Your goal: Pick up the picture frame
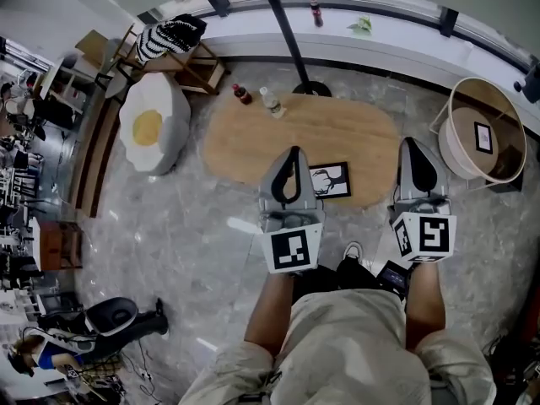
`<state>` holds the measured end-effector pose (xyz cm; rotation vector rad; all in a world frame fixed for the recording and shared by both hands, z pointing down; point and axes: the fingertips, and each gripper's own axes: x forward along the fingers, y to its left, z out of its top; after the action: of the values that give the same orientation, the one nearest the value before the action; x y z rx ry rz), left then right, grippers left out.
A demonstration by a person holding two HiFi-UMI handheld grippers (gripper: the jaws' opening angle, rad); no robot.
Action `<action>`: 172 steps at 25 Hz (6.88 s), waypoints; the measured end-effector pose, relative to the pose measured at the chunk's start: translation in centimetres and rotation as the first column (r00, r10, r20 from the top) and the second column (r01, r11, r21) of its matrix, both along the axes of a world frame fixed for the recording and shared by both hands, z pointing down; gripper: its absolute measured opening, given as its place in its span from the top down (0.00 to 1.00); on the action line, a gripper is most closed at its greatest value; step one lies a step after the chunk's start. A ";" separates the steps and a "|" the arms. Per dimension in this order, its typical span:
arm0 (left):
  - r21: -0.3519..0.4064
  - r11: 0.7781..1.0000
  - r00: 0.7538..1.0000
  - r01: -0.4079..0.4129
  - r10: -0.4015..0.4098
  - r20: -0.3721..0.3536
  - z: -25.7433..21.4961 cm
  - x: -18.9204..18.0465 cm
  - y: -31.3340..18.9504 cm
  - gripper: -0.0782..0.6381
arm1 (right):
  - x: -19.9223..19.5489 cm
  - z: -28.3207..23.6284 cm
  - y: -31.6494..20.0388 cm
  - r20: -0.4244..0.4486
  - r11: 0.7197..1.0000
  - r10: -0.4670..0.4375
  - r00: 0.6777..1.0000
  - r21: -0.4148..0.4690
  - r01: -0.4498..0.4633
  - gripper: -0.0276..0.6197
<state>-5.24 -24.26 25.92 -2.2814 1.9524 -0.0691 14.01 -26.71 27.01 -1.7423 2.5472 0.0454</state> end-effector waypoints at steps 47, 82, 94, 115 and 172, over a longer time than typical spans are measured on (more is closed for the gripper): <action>-0.531 0.842 0.994 -0.095 0.054 -0.092 33.9 -9.2 -15.4 0.88 | -11.9 30.7 -15.6 -0.073 0.873 -0.045 0.996 -0.488 0.004 0.95; -0.910 0.404 0.989 -0.095 -0.064 -0.132 60.7 -9.3 -7.7 0.74 | -11.2 58.6 -8.3 -0.145 0.440 -0.120 0.982 -0.894 -0.078 0.83; -0.945 0.308 0.979 -0.107 -0.134 -0.154 63.8 -10.1 -6.6 0.72 | -10.8 63.0 -7.1 -0.157 0.296 -0.115 0.981 -0.948 -0.117 0.80; -0.954 0.274 0.961 -0.120 -0.208 -0.181 65.2 -10.4 -6.4 0.78 | -10.9 63.5 -6.7 -0.133 0.282 -0.102 0.986 -0.954 -0.099 0.85; -0.461 0.885 0.987 -0.068 -0.009 -0.162 20.8 -3.8 -12.9 0.78 | -4.1 19.2 -11.9 -0.064 0.896 0.036 0.997 -0.439 -0.061 0.85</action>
<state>-9.05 -37.19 46.77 -2.6835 2.1705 -0.4087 9.87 -38.64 46.24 -1.9660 2.7087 -0.5342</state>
